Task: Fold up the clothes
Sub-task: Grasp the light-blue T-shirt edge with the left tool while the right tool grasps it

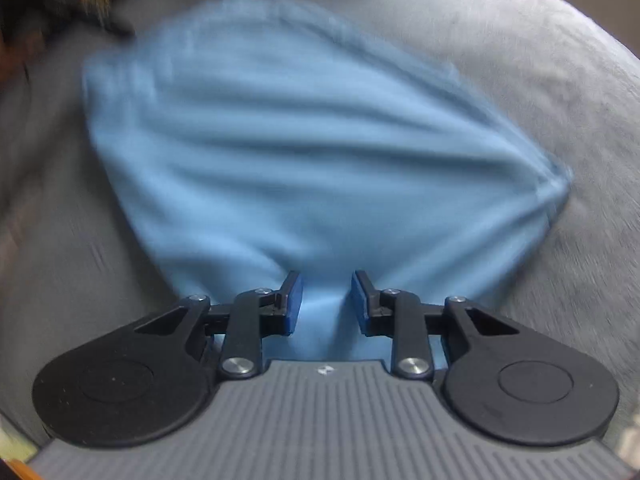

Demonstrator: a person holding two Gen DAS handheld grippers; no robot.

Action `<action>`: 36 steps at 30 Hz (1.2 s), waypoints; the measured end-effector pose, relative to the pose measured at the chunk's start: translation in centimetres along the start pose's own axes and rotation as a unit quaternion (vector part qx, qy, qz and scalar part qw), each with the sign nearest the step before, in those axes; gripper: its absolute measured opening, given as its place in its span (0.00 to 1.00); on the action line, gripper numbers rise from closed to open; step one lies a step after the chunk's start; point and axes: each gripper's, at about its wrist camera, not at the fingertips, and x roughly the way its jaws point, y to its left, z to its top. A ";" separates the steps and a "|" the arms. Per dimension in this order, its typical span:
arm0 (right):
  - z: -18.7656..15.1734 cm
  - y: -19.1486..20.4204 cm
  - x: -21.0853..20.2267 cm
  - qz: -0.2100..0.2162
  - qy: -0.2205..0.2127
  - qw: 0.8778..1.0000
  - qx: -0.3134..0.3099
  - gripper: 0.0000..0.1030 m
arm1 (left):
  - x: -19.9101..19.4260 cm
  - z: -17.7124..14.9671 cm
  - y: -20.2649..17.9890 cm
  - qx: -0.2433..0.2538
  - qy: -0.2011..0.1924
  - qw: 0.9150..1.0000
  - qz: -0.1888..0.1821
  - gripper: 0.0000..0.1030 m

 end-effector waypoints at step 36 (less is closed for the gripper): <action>-8.0 -4.7 -3.3 0.030 0.000 0.898 0.439 0.30 | -2.9 -8.1 10.9 -0.229 -0.013 0.973 -0.024 0.04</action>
